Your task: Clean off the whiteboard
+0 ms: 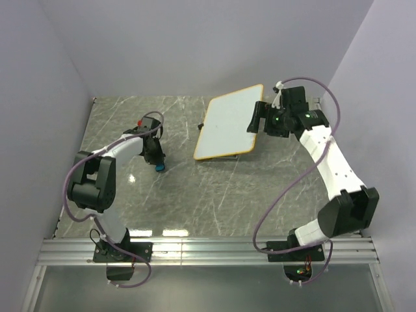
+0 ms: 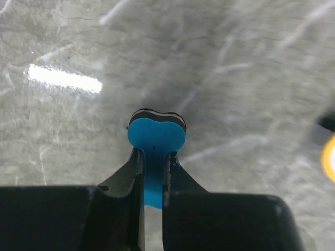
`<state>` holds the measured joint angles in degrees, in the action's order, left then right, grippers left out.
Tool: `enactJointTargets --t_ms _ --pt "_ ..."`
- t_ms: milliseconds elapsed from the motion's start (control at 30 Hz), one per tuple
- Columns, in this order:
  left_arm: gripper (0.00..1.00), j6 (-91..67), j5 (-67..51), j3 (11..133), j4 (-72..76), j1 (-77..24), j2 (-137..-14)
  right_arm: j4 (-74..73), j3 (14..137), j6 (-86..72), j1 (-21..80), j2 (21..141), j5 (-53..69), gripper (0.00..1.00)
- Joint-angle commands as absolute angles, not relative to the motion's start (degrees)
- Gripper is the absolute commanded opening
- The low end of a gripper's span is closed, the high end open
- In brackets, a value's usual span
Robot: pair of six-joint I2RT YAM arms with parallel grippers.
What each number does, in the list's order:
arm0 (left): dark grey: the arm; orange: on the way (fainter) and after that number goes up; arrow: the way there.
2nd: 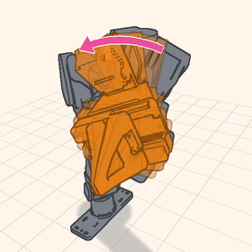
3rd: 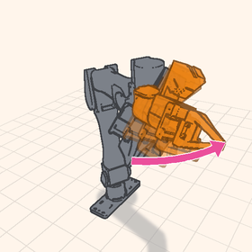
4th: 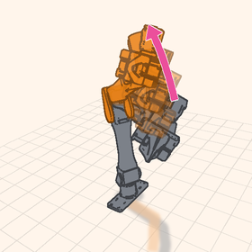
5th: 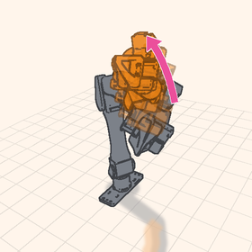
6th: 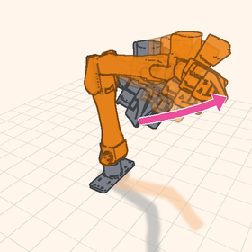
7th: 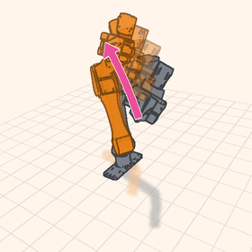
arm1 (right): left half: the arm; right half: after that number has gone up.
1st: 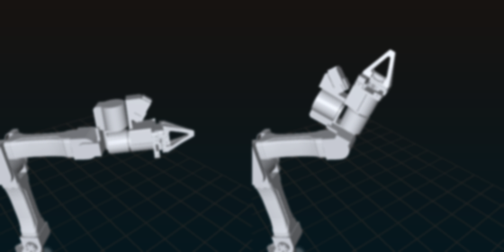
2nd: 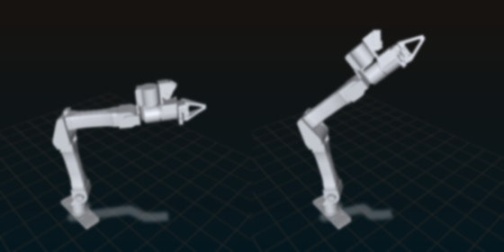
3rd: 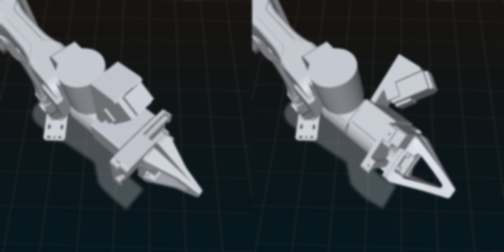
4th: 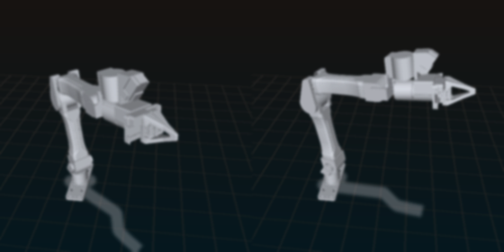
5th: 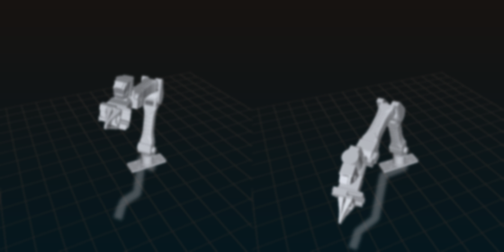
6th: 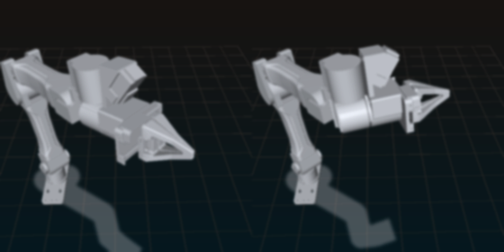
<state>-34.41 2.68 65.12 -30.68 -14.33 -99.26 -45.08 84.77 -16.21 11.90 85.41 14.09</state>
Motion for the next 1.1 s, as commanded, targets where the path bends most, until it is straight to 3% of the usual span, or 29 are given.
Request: enactJointTargets --t_ms 0,300,333,400,433,500,767,1067 --pt "0.0 -32.6 6.2 67.0 -30.3 -14.2 -101.8 -44.6 85.8 -17.0 11.3 78.8 9.2 1.0" --pt "0.0 -34.5 5.9 66.1 -27.9 -14.2 -104.2 -44.9 83.2 -16.1 11.1 75.4 8.3 1.0" --pt "0.05 -34.5 6.0 66.1 -27.8 -14.3 -104.2 -44.7 82.8 -16.3 10.9 75.1 8.6 1.0" --pt "0.24 -34.4 6.5 66.2 -27.9 -14.2 -105.5 -44.3 81.4 -16.6 10.9 74.6 9.8 1.0" --pt "0.55 -34.3 6.8 66.4 -28.1 -14.2 -106.0 -44.1 81.0 -16.9 10.9 74.5 10.4 1.0" --pt "0.96 -34.7 8.2 66.9 -28.6 -14.2 -107.5 -43.5 80.1 -17.2 10.7 74.4 11.5 1.0" --pt "0.99 -36.4 8.5 68.6 -30.6 -14.2 -103.9 -41.1 78.7 -18.7 10.7 75.1 14.4 1.0" --pt "1.0 -36.7 8.7 73.8 -36.3 -14.2 -98.8 -31.3 69.2 -23.6 10.6 78.9 16.0 1.0"
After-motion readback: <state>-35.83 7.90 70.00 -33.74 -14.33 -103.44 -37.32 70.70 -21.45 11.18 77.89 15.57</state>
